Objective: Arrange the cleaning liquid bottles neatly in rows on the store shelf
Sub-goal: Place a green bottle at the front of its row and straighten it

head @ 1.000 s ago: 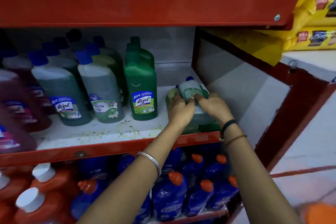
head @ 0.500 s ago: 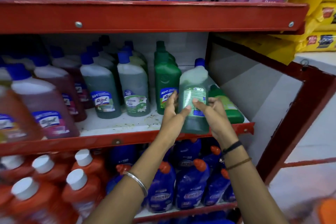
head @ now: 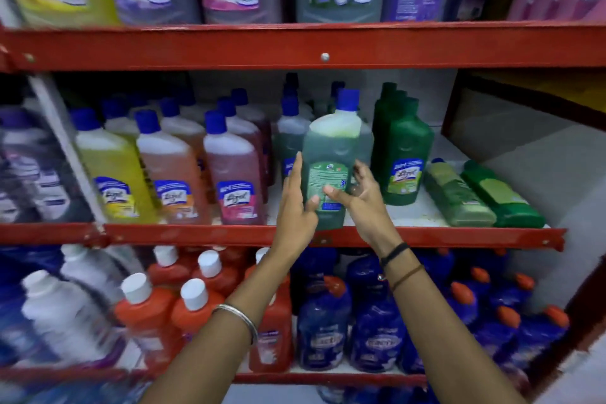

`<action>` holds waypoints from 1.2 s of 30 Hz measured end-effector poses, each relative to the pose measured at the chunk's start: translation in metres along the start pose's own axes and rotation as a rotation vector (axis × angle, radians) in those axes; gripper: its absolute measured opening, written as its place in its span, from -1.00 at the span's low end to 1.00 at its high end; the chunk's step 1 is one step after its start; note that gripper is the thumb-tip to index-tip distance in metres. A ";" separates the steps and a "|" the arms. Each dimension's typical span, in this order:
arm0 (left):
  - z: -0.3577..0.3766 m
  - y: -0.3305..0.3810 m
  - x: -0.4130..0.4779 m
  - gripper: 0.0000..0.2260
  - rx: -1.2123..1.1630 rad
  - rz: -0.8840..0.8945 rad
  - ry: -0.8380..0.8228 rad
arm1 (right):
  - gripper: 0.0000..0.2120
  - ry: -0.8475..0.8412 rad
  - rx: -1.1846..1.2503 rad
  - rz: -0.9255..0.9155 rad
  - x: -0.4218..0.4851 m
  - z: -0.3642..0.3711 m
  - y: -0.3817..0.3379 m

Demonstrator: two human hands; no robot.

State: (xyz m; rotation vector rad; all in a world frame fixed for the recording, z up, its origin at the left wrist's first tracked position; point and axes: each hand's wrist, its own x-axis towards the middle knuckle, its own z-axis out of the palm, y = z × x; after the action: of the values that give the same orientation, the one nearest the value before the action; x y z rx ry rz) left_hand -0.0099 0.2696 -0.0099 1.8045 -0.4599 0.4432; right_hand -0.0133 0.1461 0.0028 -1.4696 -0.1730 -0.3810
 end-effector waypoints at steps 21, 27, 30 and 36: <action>-0.002 -0.036 -0.006 -0.54 0.089 -0.113 0.226 | -0.76 0.112 -0.397 0.045 0.026 0.021 0.042; 0.000 -0.030 -0.017 -0.49 0.050 0.000 0.291 | -0.88 -0.121 -0.227 0.091 0.023 0.015 0.036; -0.008 -0.032 -0.004 -0.61 0.042 -0.054 0.255 | -0.57 -0.124 -0.372 0.020 0.023 0.020 0.037; -0.009 -0.036 0.023 -0.42 0.037 -0.309 0.034 | -0.65 -0.050 -0.225 0.008 0.028 0.015 0.044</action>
State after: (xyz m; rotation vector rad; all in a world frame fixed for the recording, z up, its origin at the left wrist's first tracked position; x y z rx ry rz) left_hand 0.0276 0.2853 -0.0251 1.8624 -0.1446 0.2677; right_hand 0.0297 0.1590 -0.0278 -1.7015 -0.1682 -0.3667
